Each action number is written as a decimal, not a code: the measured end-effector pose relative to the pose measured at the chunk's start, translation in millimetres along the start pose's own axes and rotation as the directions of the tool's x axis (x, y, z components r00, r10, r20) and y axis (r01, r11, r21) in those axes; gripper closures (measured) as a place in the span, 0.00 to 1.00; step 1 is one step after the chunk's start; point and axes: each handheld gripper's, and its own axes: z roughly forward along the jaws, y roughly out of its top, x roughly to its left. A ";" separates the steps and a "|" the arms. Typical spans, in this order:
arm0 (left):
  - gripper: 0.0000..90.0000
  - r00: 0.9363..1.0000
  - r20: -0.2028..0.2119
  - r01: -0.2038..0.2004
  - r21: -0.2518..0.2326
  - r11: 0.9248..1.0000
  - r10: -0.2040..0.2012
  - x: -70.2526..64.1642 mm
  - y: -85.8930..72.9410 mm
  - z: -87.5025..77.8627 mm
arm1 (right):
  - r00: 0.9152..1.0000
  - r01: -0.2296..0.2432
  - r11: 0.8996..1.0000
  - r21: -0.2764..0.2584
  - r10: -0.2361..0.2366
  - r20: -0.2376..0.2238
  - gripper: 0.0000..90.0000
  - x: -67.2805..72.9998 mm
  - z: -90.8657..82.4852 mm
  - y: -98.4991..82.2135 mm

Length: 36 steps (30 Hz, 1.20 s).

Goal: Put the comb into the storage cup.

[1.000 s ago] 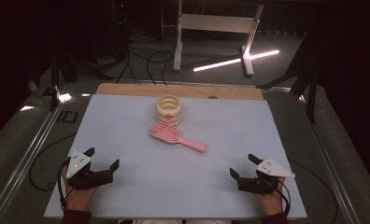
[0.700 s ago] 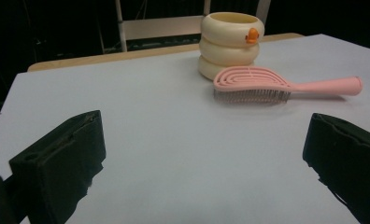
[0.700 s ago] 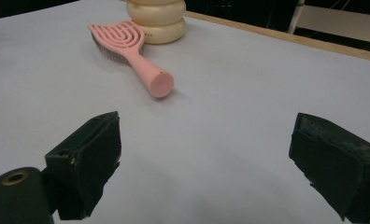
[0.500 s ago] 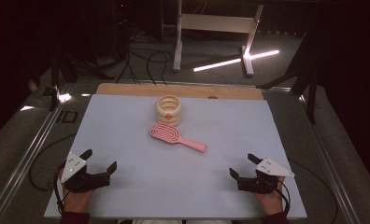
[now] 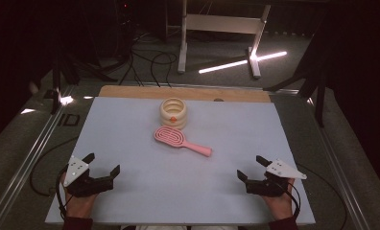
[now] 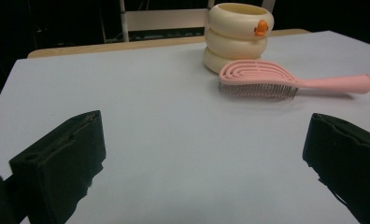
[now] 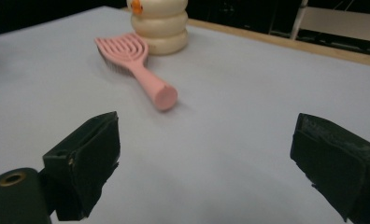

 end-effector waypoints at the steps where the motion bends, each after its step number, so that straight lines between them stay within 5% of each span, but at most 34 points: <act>1: 0.00 1.000 -0.002 0.003 0.000 1.000 -0.003 -0.1 -0.4 0.1 | 1.000 -0.005 1.000 -0.007 0.005 -0.005 0.09 -1.4 -1.1 2.3; 9: 0.00 1.000 -0.004 -0.009 0.008 1.000 0.009 -3.0 -0.1 1.3 | 0.999 -0.016 1.000 0.017 0.017 -0.030 0.09 -6.6 0.7 19.6; 26: 0.00 1.000 -0.006 0.021 0.021 1.000 -0.021 0.5 -2.7 4.4 | 0.996 0.081 0.989 0.127 -0.074 -0.058 0.09 2.0 25.1 71.8; 36: 0.00 1.000 0.002 0.030 0.013 0.999 -0.030 1.3 -2.1 3.4 | 0.991 0.118 0.976 0.182 -0.105 -0.079 0.09 4.5 41.3 87.1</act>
